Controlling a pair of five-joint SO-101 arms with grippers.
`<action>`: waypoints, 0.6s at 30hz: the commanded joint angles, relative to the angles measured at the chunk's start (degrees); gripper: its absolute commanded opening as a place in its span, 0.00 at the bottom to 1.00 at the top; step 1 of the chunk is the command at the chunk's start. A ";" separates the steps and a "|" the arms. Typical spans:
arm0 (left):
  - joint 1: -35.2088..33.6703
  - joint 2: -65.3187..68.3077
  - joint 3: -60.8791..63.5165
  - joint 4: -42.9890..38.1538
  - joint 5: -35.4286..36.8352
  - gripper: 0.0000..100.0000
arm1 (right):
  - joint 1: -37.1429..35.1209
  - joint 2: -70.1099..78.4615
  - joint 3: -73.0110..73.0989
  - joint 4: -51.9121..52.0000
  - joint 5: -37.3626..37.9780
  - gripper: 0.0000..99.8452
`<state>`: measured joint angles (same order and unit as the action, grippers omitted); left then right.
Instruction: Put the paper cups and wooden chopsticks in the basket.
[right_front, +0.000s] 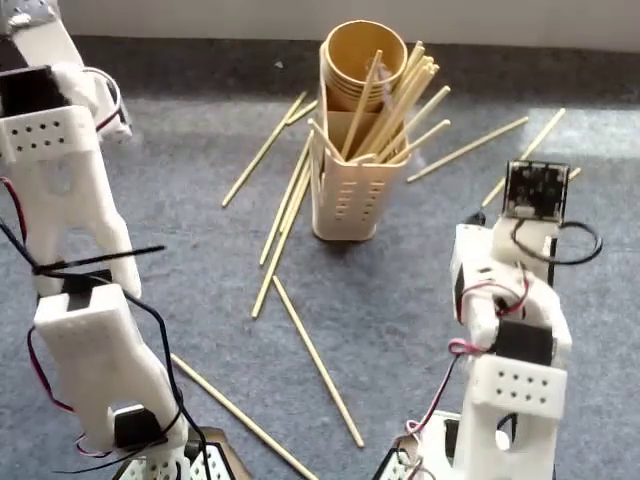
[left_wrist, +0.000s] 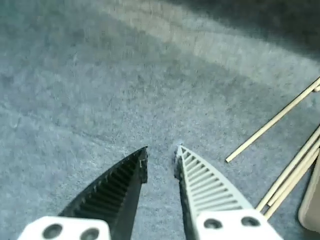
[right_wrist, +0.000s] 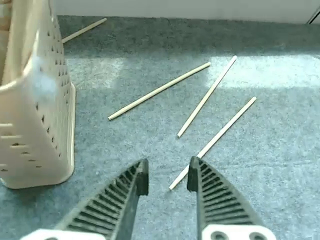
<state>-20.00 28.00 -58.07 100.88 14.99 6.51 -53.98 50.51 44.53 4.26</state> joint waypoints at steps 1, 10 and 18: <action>1.63 4.62 7.69 -3.52 3.78 0.11 | 1.63 23.60 -15.60 -0.75 -4.31 0.14; 1.63 11.82 8.48 -8.09 3.78 0.11 | 7.43 74.51 -55.78 14.90 -15.47 0.14; 1.63 11.82 8.48 -8.09 3.78 0.11 | 11.12 99.21 -84.44 28.88 -15.56 0.14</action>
<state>-19.47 40.66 -49.36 93.14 18.24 15.38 40.70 -22.81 70.02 -10.86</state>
